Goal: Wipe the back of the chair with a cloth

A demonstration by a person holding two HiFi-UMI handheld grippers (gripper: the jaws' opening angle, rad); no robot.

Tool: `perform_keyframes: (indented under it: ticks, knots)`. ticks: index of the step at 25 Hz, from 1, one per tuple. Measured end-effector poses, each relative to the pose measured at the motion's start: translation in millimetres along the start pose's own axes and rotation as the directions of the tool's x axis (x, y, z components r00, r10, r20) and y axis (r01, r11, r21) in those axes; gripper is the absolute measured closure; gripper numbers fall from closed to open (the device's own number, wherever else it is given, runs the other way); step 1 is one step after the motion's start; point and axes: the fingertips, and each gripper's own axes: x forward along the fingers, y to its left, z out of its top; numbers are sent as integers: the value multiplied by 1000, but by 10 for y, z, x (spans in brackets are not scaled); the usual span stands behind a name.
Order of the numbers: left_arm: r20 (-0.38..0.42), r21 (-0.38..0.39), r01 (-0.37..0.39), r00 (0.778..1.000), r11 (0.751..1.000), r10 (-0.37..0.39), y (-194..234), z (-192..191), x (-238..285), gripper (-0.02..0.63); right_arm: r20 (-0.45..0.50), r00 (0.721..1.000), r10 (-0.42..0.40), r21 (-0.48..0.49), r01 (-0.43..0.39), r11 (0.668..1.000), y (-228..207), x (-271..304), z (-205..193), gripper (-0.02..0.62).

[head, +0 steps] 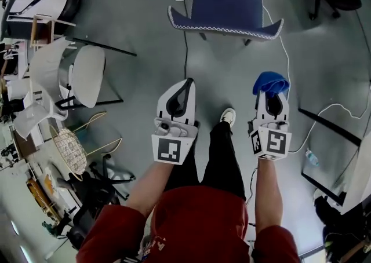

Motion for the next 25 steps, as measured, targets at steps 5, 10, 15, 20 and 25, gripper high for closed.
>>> perform_keyframes:
  ticks: [5,10,15,20,25]
  knots:
    - [-1,-22,40,999,999,-40,-43,-824,185,592,-44,999,-15,10,16,1000,-104,512,-870,535]
    - [-13,-44,54,998,998,-55,-8,-1743,257,592,-73,997,-30,18,31,999,-63,865,-1647,535]
    - [-51,-44,53,997,998,-55,26,-2481,266,592,-114,992,-57,1,58,998,-75,1101,-2329,535]
    - [-101,-56,61,993,997,-66,4,-2901,207,592,-163,984,-75,-4,75,997,-196,1238,-2800,535]
    - [-118,-74,51,991,996,-60,51,-2980,210,592,-190,977,-101,4,104,995,-506,1616,-2886,535]
